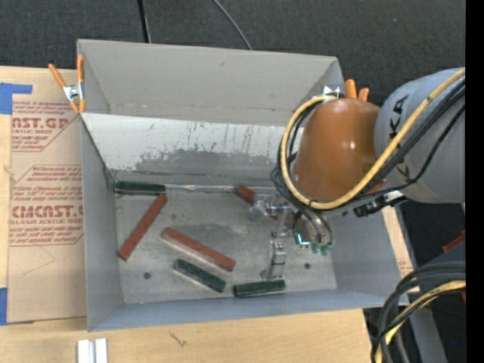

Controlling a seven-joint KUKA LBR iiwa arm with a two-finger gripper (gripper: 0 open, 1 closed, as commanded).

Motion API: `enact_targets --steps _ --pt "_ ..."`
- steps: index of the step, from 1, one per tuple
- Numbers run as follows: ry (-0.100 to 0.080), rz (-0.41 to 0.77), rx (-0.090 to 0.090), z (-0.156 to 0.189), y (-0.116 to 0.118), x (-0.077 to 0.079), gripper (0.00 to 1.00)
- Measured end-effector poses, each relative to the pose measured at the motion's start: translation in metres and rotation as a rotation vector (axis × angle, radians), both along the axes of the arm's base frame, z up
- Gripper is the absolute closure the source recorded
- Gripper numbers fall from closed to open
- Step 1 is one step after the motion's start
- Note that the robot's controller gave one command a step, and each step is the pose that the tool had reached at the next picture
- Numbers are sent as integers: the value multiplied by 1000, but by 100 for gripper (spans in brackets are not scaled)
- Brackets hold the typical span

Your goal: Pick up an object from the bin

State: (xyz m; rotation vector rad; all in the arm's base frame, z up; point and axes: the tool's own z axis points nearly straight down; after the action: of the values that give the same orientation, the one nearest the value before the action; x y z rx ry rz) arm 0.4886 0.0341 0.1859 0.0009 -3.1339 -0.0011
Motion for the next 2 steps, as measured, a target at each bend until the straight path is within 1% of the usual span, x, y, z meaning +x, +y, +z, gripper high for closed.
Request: enact_targets --steps 1,2 --pt "-8 -1 0 4 0 2 0" --pt "-16 10 1 -48 17 9 0"
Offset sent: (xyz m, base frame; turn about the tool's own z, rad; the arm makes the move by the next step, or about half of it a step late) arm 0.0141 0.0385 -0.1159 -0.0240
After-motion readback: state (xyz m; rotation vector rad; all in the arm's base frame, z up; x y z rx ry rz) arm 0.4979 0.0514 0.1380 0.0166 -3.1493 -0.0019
